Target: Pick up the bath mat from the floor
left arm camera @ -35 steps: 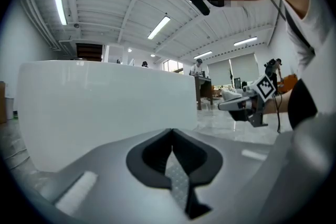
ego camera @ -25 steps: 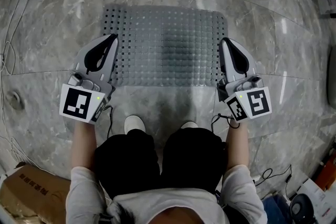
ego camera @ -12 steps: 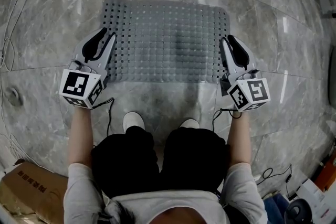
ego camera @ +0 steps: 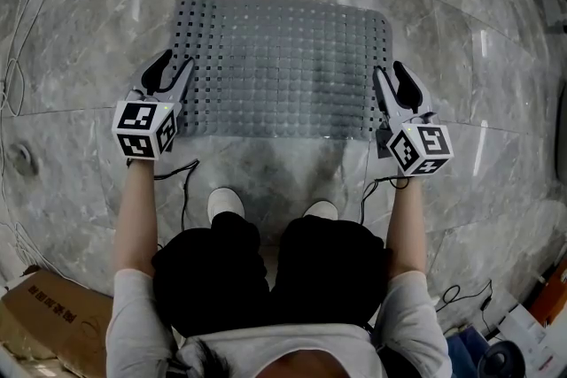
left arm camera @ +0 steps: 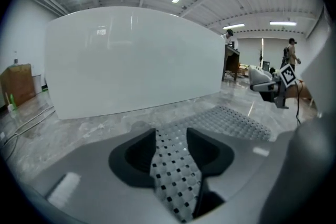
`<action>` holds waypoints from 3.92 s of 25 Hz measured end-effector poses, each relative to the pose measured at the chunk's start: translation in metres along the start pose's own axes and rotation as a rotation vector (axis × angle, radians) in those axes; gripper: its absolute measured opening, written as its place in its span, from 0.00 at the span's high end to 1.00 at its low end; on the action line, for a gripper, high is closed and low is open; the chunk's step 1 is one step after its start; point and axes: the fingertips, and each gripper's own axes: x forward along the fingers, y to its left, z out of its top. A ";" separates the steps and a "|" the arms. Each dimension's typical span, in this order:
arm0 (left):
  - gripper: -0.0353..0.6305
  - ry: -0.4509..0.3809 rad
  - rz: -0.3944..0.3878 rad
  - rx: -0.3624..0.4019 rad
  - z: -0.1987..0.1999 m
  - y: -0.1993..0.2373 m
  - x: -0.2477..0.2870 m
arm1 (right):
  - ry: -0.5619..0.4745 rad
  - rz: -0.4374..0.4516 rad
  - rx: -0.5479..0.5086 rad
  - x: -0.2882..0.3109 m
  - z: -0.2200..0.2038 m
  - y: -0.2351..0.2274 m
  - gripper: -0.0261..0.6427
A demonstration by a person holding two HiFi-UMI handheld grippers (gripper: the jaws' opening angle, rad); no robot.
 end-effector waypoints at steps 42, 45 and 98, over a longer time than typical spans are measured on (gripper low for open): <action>0.48 0.327 0.023 -0.175 -0.121 0.045 0.055 | 0.406 -0.177 0.166 0.037 -0.160 -0.088 0.45; 0.48 0.333 0.027 -0.178 -0.123 0.047 0.059 | 0.422 -0.180 0.169 0.040 -0.165 -0.091 0.44; 0.87 0.379 0.052 -0.054 -0.110 0.003 0.066 | 0.458 -0.175 0.104 0.052 -0.159 -0.055 0.90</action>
